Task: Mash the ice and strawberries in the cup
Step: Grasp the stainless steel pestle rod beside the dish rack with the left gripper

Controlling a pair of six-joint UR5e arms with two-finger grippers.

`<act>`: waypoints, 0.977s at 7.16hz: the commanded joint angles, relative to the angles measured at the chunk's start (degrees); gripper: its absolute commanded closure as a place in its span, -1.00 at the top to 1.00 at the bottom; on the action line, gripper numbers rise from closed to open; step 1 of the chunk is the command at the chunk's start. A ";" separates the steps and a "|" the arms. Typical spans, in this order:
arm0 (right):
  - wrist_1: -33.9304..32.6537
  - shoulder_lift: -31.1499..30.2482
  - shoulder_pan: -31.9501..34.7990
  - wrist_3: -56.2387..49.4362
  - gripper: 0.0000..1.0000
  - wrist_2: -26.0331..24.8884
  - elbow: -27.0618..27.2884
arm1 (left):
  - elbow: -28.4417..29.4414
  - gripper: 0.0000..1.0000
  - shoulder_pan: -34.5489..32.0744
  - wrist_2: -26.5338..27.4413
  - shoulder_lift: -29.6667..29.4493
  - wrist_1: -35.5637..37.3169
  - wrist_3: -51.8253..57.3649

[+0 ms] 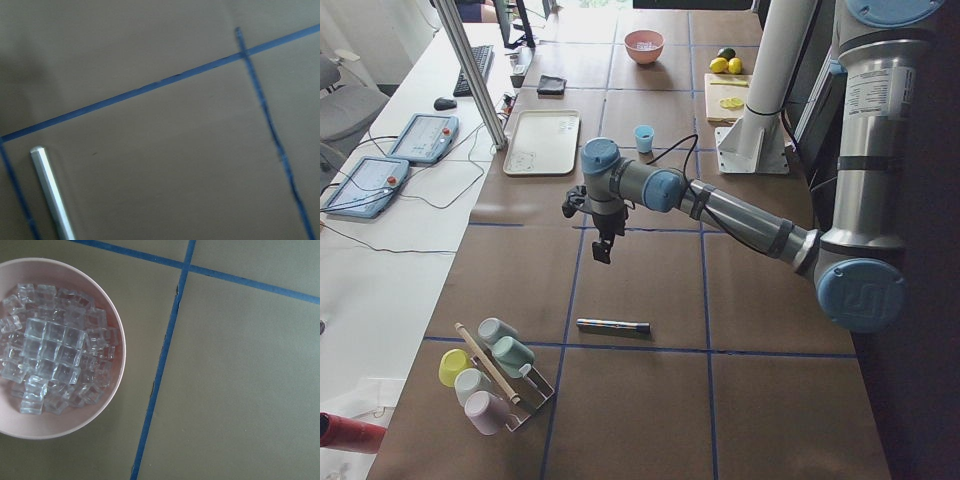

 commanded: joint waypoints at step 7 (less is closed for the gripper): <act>0.00 0.12 0.00 0.00 0.98 0.00 -0.04 | 31.30 1.00 4.52 1.98 -2.57 -38.15 -19.38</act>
